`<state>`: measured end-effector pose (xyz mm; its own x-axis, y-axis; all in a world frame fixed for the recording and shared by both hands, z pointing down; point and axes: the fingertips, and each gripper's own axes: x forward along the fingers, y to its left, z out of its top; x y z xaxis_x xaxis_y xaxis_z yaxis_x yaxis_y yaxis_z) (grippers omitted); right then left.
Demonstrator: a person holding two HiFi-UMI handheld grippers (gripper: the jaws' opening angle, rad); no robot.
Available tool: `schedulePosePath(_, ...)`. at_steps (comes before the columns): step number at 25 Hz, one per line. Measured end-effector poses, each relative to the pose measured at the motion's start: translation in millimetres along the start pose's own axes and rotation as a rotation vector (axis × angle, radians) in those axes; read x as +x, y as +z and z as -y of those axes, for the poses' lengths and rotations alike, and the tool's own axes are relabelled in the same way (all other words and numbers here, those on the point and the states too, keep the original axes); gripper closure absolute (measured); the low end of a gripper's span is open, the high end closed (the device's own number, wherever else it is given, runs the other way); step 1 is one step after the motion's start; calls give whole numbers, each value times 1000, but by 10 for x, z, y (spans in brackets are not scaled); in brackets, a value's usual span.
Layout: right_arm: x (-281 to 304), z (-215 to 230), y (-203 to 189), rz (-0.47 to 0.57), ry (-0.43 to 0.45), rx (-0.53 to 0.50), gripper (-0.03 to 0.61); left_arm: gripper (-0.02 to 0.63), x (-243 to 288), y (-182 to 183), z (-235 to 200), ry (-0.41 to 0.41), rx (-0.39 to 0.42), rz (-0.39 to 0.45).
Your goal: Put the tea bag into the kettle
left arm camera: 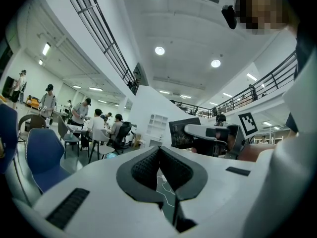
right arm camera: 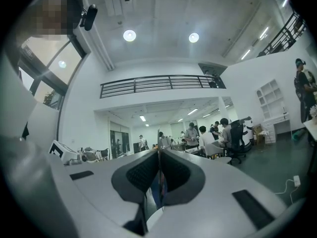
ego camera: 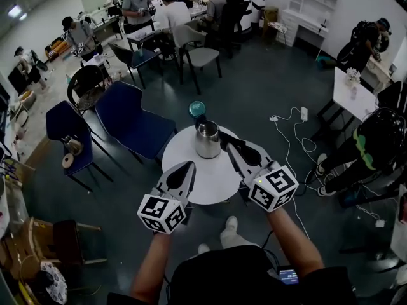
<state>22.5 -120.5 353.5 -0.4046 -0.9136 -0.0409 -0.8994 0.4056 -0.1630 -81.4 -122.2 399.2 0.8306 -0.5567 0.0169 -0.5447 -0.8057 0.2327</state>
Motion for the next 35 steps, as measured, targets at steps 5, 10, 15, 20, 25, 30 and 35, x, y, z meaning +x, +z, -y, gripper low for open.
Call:
schedulePosePath(5, 116, 254, 44, -1, 9, -35, 548, 598, 292, 11, -51, 3, -25, 7)
schedulePosePath(10, 228, 597, 82, 2, 15, -14, 548, 598, 578, 25, -84, 2, -20, 3)
schedulePosePath(15, 336, 898, 132, 11, 24, -8, 548, 598, 845, 29, -154, 20, -8, 1)
schedulePosePath(20, 471, 1148, 136, 10, 36, -1, 548, 598, 1109, 20, -215, 30, -2, -5)
schedulePosePath(25, 594, 1368, 129, 6, 57, 5, 548, 598, 1330, -2, -278, 52, 1, -7)
schedulePosePath(30, 712, 1578, 121, -7, 82, 13, 548, 598, 1531, -7, -339, 85, -8, -7)
schedulePosePath(35, 821, 1776, 118, -19, 107, 28, 548, 598, 1662, -14, -367, 125, -11, -11)
